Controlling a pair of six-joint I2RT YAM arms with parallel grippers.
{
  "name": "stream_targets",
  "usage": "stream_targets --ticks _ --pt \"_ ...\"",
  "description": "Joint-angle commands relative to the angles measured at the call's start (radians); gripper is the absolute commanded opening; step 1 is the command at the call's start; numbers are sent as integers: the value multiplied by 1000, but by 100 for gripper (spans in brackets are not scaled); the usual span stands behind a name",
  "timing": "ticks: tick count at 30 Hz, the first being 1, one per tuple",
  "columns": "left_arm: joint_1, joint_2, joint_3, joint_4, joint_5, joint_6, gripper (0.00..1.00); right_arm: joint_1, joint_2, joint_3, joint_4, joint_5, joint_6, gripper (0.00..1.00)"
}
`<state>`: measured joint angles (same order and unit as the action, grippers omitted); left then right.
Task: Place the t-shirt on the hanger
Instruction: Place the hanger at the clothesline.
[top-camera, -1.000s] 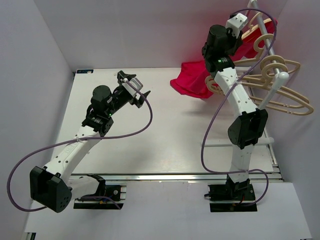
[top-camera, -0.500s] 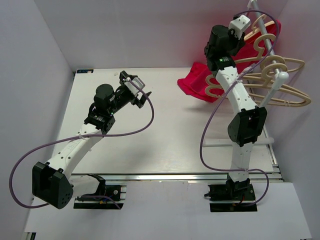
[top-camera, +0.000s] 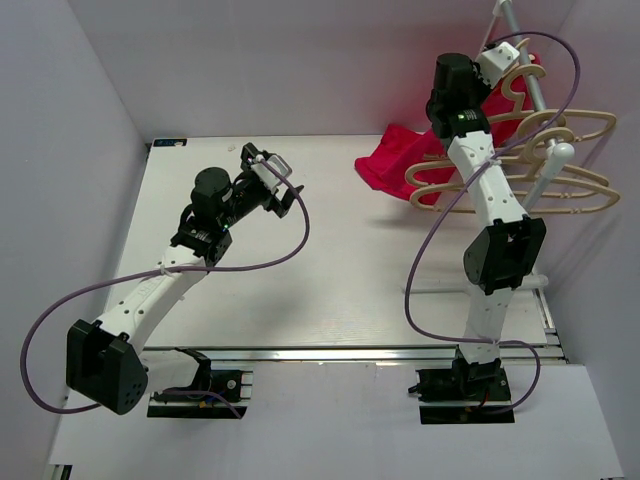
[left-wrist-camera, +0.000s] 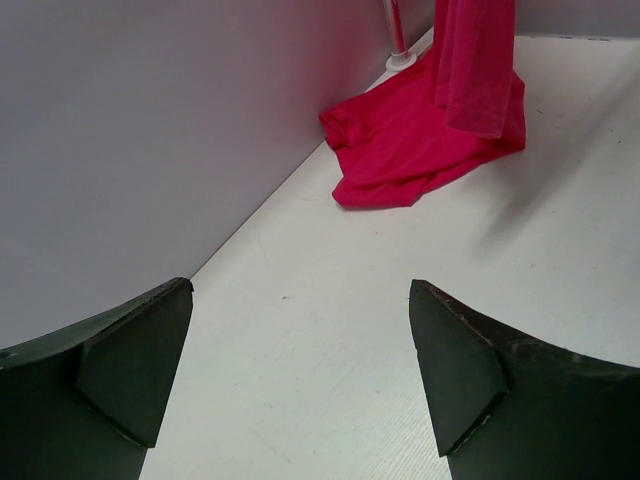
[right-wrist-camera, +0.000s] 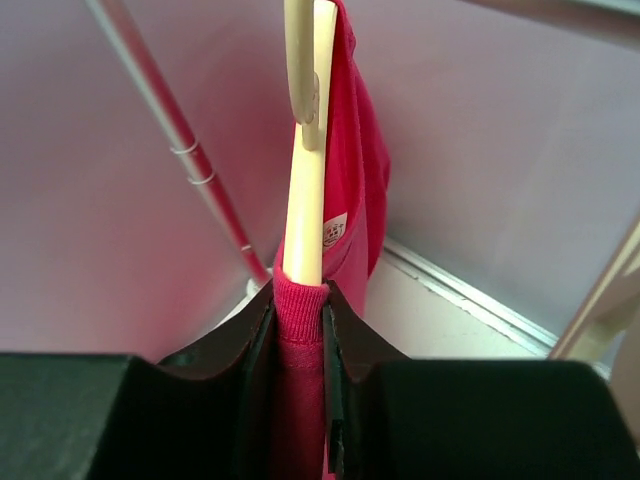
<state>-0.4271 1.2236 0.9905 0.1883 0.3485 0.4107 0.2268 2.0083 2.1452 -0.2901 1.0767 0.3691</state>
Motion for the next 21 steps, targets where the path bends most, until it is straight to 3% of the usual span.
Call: stream_targets --ticks 1,2,3,6,9,21 --pt "4 -1 40 -3 12 -9 98 -20 -26 -37 -55 -52 33 23" --pt "4 1 42 -6 14 -9 98 -14 -40 -48 -40 -57 5 36" --pt "4 4 45 -7 14 -9 98 0 -48 -70 -25 -58 -11 59" --pt "2 10 51 -12 12 -9 98 32 -80 -102 38 -64 -77 81" --pt "4 10 50 -13 17 -6 98 77 -101 -113 109 -29 -166 89" --pt "2 -87 -22 3 -29 -32 98 259 -183 -117 97 100 -304 89"
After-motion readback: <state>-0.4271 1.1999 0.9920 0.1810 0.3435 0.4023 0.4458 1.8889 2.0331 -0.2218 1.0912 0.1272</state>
